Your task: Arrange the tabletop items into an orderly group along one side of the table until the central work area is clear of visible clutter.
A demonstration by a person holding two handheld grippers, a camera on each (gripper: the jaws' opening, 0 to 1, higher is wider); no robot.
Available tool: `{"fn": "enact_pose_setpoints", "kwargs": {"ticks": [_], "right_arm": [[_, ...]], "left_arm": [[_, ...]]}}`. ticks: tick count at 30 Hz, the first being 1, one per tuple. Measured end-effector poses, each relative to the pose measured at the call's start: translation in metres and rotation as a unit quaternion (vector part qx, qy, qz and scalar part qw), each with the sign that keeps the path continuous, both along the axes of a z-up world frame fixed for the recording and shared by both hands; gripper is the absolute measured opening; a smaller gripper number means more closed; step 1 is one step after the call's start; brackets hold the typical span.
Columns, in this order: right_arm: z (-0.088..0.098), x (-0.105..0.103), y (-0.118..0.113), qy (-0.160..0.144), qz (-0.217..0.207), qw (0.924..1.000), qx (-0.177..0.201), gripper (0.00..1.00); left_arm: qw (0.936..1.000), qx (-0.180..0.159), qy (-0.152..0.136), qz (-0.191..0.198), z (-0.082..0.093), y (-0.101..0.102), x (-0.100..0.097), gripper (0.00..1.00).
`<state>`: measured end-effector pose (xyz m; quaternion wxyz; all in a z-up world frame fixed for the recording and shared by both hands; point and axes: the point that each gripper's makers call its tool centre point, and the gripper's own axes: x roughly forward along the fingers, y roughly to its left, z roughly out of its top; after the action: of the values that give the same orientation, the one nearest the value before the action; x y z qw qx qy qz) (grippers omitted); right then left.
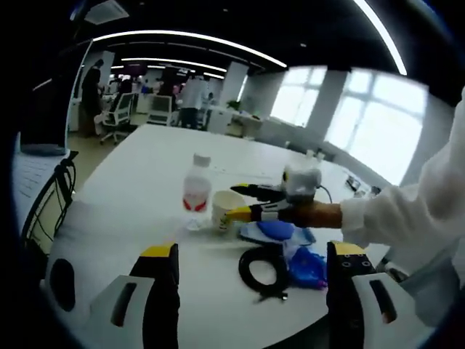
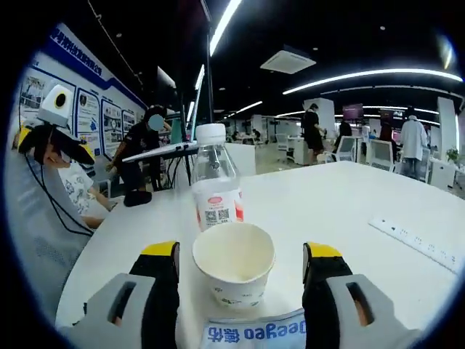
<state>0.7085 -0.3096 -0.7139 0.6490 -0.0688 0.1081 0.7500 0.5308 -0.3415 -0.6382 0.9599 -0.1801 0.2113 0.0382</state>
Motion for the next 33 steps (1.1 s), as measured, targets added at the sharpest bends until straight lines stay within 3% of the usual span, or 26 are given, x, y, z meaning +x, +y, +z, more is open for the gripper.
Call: {"fn": "enact_pose_setpoints", "kwargs": {"ticks": [3, 5, 14, 20, 26, 33], "right_arm": [[0.012, -0.005, -0.011, 0.005, -0.004, 1.0000, 0.003, 0.71], [0.021, -0.008, -0.019, 0.027, -0.016, 0.9994, 0.013, 0.73], [0.036, -0.020, -0.054, 0.030, -0.037, 0.9989, -0.001, 0.74], [0.058, -0.016, -0.068, 0.050, -0.088, 0.9946, 0.021, 0.73], [0.064, -0.018, -0.079, 0.048, -0.107, 0.9930, 0.018, 0.73], [0.070, -0.017, -0.085, 0.051, -0.133, 0.9896, 0.023, 0.72]], "left_arm": [[1.0000, -0.005, -0.004, 0.001, 0.001, 0.000, 0.001, 0.81], [0.9999, -0.006, -0.010, -0.001, 0.003, -0.003, 0.003, 0.81], [0.9998, -0.003, -0.010, -0.017, 0.005, -0.013, 0.005, 0.80], [0.9994, -0.027, -0.013, -0.020, 0.004, -0.019, 0.007, 0.79], [0.9989, 0.000, -0.015, -0.044, 0.010, -0.030, 0.010, 0.79], [0.9975, 0.006, -0.016, -0.068, 0.011, -0.045, 0.012, 0.79]]}}
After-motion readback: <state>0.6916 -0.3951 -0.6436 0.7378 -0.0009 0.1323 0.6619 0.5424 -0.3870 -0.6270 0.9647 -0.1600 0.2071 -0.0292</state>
